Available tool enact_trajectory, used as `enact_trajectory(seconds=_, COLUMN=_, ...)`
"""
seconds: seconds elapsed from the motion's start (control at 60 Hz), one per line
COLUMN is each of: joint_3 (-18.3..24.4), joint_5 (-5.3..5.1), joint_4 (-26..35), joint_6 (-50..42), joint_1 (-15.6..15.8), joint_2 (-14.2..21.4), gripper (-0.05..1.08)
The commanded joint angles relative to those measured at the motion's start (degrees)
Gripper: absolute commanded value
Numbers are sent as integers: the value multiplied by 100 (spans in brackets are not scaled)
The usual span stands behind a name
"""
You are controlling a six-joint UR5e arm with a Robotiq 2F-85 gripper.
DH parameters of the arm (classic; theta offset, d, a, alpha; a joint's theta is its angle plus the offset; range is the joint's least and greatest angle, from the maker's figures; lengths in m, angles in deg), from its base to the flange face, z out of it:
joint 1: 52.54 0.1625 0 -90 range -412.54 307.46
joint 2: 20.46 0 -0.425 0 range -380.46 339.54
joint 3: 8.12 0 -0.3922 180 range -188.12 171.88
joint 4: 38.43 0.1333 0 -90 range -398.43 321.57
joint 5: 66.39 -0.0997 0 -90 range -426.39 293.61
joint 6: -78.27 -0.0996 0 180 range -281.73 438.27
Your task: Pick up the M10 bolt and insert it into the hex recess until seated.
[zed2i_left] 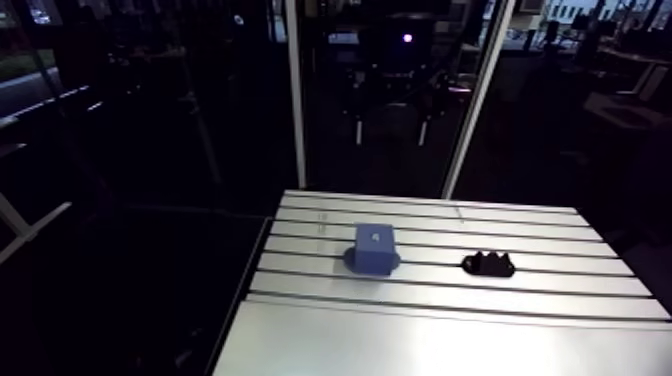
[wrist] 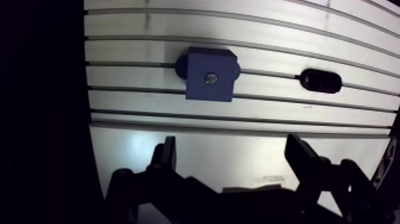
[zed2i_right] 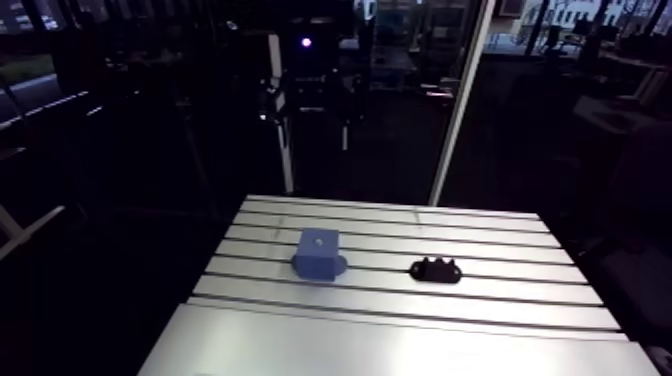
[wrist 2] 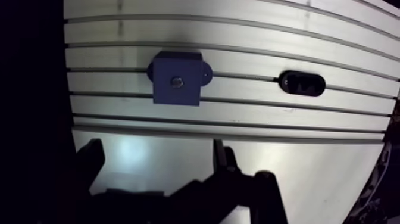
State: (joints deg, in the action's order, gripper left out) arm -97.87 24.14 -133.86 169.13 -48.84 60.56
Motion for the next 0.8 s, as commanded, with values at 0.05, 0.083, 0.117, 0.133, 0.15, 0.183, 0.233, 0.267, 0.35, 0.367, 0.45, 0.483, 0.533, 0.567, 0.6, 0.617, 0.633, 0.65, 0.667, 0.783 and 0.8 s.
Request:
enact_trajectory(seconds=0.05, joint_3=615, joint_5=5, joint_4=568, joint_6=6, joint_1=-1, joint_2=152, gripper=0)
enact_trajectory(seconds=0.083, joint_3=650, joint_5=5, joint_4=610, joint_6=6, joint_1=-1, joint_2=162, gripper=0)
enact_trajectory(seconds=0.117, joint_3=698, joint_5=21, joint_4=706, joint_6=6, joint_1=-8, joint_2=195, gripper=0)
enact_trajectory(seconds=0.133, joint_3=698, joint_5=21, joint_4=706, joint_6=6, joint_1=-8, joint_2=195, gripper=0)
enact_trajectory(seconds=0.15, joint_3=692, joint_5=22, joint_4=743, joint_6=6, joint_1=-10, joint_2=235, gripper=0)
enact_trajectory(seconds=0.183, joint_3=669, joint_5=30, joint_4=748, joint_6=6, joint_1=-2, joint_2=309, gripper=0)
enact_trajectory(seconds=0.233, joint_3=636, joint_5=38, joint_4=749, joint_6=14, joint_1=-1, joint_2=387, gripper=0)
enact_trajectory(seconds=0.267, joint_3=608, joint_5=25, joint_4=757, joint_6=30, joint_1=-1, joint_2=451, gripper=0)
enact_trajectory(seconds=0.35, joint_3=503, joint_5=22, joint_4=758, joint_6=41, joint_1=-1, joint_2=653, gripper=0)
enact_trajectory(seconds=0.367, joint_3=503, joint_5=22, joint_4=758, joint_6=41, joint_1=-1, joint_2=653, gripper=0)
enact_trajectory(seconds=0.45, joint_3=489, joint_5=13, joint_4=783, joint_6=41, joint_1=-1, joint_2=775, gripper=0)
enact_trajectory(seconds=0.483, joint_3=497, joint_5=13, joint_4=807, joint_6=41, joint_1=-8, joint_2=786, gripper=0)
enact_trajectory(seconds=0.533, joint_3=537, joint_5=13, joint_4=859, joint_6=49, joint_1=-18, joint_2=804, gripper=0)
enact_trajectory(seconds=0.567, joint_3=556, joint_5=13, joint_4=878, joint_6=50, joint_1=-33, joint_2=805, gripper=0)
enact_trajectory(seconds=0.6, joint_3=574, joint_5=6, joint_4=896, joint_6=50, joint_1=-43, joint_2=805, gripper=0)
enact_trajectory(seconds=0.617, joint_3=574, joint_5=6, joint_4=896, joint_6=50, joint_1=-43, joint_2=805, gripper=0)
enact_trajectory(seconds=0.633, joint_3=584, joint_5=5, joint_4=906, joint_6=50, joint_1=-45, joint_2=805, gripper=0)
enact_trajectory(seconds=0.65, joint_3=584, joint_5=5, joint_4=906, joint_6=50, joint_1=-45, joint_2=805, gripper=0)
enact_trajectory(seconds=0.667, joint_3=586, joint_5=5, joint_4=907, joint_6=50, joint_1=-52, joint_2=798, gripper=0)
enact_trajectory(seconds=0.783, joint_3=570, joint_5=5, joint_4=908, joint_6=50, joint_1=-54, joint_2=771, gripper=0)
enact_trajectory(seconds=0.8, joint_3=570, joint_5=5, joint_4=908, joint_6=50, joint_1=-54, joint_2=771, gripper=0)
